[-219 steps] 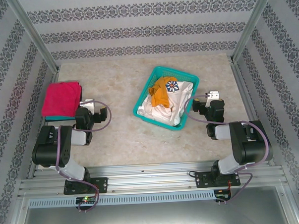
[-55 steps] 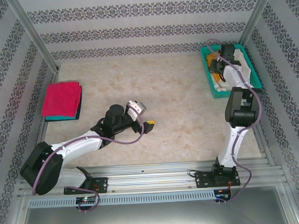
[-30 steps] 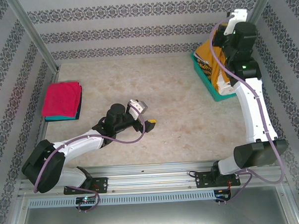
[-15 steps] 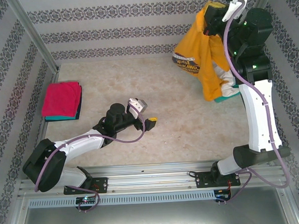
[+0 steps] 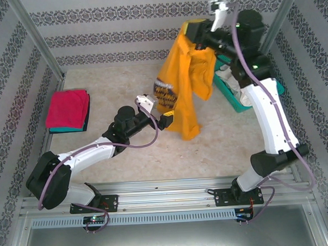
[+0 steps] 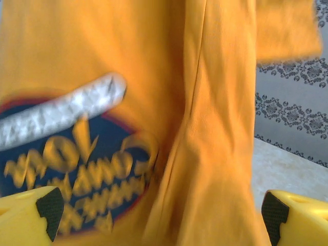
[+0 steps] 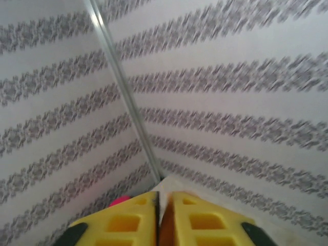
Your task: Fold and stack the t-shirts
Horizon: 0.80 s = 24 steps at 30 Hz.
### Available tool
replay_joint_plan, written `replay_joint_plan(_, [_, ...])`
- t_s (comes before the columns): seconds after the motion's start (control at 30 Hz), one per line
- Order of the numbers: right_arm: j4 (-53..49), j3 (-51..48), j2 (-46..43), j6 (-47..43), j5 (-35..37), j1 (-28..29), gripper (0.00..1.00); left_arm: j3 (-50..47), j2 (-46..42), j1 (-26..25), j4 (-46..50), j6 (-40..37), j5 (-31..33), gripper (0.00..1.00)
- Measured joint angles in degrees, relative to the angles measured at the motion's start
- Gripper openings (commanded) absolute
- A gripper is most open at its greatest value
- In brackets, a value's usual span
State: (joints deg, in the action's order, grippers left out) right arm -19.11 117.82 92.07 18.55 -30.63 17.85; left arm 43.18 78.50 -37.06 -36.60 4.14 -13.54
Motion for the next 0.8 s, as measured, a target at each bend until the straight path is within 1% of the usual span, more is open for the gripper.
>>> replay_joint_plan(0.07, [-0.02,-0.68,2.89,-0.79,-0.96,2.64,0.32,-3.02,-2.51,0.00,-1.07,1.29,2.45,1.00])
replay_joint_plan(0.13, [-0.17,-1.62,5.68,-1.42,-1.81,5.25,0.36,-7.08,-6.01,0.02,-1.84,2.82,5.44,1.00])
replay_joint_plan(0.2, [-0.24,-4.24,7.21,-2.08,-1.27,7.04,0.52,-9.81,-8.90,0.04,-1.31,3.78,7.98,1.00])
replay_joint_plan(0.27, [-1.01,-8.02,7.65,-2.91,0.90,7.91,0.67,-10.80,-10.82,0.04,0.70,4.46,10.16,1.00])
replay_joint_plan(0.3, [-1.25,-9.55,7.65,-3.43,2.34,7.69,0.70,-10.82,-11.26,0.04,1.46,4.74,10.82,1.00])
replay_joint_plan(0.43, [-1.20,-14.99,7.63,-4.90,10.69,3.21,0.76,-10.82,-12.02,0.04,5.03,5.60,12.37,1.00])
replay_joint_plan(0.53, [-1.29,-20.11,8.04,-6.05,17.11,-3.23,0.77,-10.78,-10.82,0.04,8.04,5.86,12.52,1.00])
replay_joint_plan(0.6, [-1.77,-22.10,9.53,-9.14,19.69,-7.04,0.77,-10.78,-9.51,0.04,9.51,6.27,12.24,1.00])
replay_joint_plan(0.67, [-3.02,-22.62,12.68,-14.78,22.45,-10.97,0.78,-10.75,-8.15,0.04,10.32,6.71,11.87,1.00])
replay_joint_plan(0.73, [-4.24,-22.64,16.17,-20.28,25.46,-13.09,0.78,-10.71,-7.28,0.04,10.71,6.93,11.39,1.00])
replay_joint_plan(0.8, [-5.57,-22.56,19.65,-24.92,28.68,-14.10,0.75,-10.69,-6.82,0.04,10.73,7.08,10.97,1.00])
